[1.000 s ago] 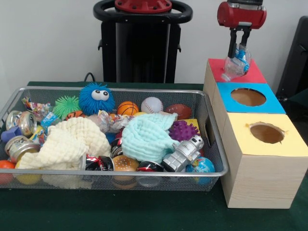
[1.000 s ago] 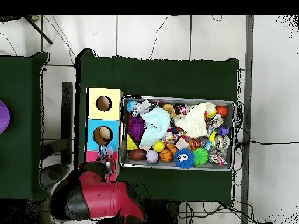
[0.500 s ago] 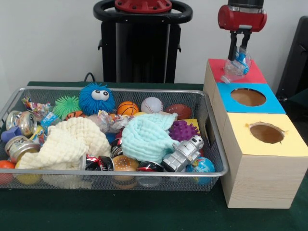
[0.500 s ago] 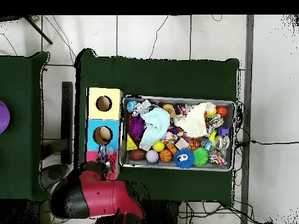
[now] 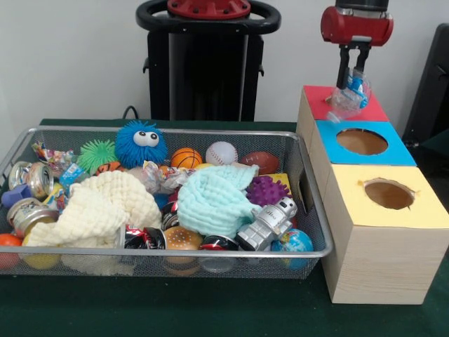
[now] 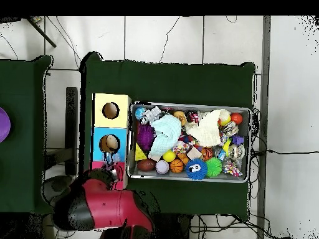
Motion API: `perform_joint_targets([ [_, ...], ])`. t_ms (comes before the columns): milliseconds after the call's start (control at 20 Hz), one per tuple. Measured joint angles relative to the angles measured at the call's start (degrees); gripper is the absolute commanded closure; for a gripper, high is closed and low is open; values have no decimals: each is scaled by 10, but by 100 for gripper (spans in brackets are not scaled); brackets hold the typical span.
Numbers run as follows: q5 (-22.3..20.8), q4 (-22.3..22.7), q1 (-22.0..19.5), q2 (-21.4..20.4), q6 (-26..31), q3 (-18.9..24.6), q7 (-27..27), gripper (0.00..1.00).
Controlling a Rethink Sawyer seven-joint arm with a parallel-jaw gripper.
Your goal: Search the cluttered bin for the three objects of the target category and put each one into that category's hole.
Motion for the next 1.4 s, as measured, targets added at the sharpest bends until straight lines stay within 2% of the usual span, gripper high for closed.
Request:
perform_joint_targets([
  [800, 4, -56, 10, 16, 60, -10, 0, 100],
  [1400, 7, -61, 28, 18, 62, -18, 0, 100],
])
